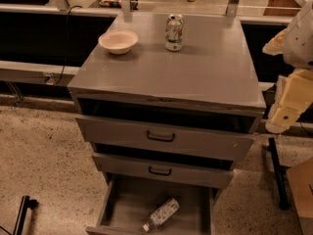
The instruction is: Pick blue plastic bottle from bottom drawer and place on counter
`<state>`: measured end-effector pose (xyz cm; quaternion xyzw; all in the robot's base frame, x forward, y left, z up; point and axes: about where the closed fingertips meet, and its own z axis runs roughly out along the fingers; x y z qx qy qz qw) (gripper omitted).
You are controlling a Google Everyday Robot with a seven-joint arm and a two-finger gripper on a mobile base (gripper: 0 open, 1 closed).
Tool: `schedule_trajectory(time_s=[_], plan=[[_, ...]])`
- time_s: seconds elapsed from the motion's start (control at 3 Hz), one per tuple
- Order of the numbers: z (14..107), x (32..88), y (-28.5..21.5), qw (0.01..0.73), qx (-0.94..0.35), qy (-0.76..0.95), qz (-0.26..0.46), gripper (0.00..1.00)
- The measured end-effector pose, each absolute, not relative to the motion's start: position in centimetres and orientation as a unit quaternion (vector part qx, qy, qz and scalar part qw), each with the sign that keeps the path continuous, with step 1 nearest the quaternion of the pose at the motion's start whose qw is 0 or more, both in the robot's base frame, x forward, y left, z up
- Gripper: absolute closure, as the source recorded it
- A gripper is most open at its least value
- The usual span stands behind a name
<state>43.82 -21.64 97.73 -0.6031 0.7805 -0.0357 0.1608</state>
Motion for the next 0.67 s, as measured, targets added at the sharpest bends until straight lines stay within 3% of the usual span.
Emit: schedule_trajectory(time_s=[0.67], plan=[[97.83,44.16,-21.33,0.159,-0.621,0.767,-0.036,0.00]])
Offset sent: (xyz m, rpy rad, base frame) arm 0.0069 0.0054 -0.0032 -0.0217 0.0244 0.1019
